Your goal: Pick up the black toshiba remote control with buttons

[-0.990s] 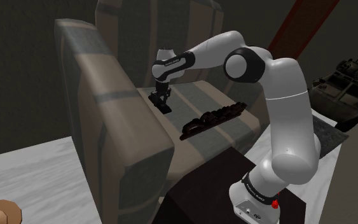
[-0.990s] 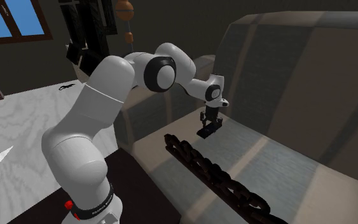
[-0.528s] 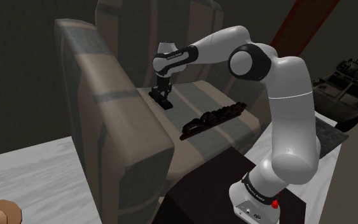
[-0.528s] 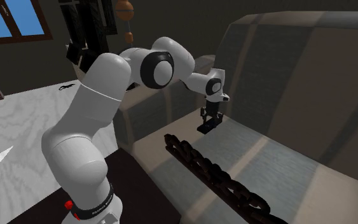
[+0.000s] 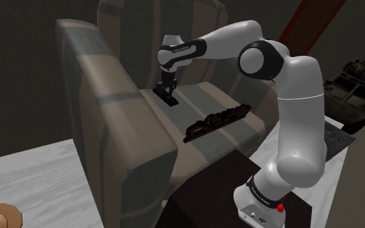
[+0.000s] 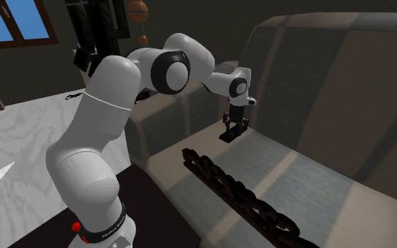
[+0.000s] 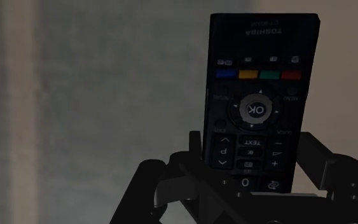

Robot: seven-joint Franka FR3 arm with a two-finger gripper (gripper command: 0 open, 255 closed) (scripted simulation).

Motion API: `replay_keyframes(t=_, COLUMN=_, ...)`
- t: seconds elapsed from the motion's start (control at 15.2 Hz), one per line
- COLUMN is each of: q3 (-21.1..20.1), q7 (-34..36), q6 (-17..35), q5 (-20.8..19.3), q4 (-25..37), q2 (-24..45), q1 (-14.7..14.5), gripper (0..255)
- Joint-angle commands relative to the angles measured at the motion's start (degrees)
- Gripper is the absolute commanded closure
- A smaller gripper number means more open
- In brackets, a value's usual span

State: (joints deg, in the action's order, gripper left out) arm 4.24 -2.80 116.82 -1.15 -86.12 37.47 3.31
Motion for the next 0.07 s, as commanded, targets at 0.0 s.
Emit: replay_keyframes(t=0.0, q3=0.01, q7=0.02, q6=-0.37, q5=-0.01, q4=0.06, q2=-0.30, q1=-0.03, gripper=255)
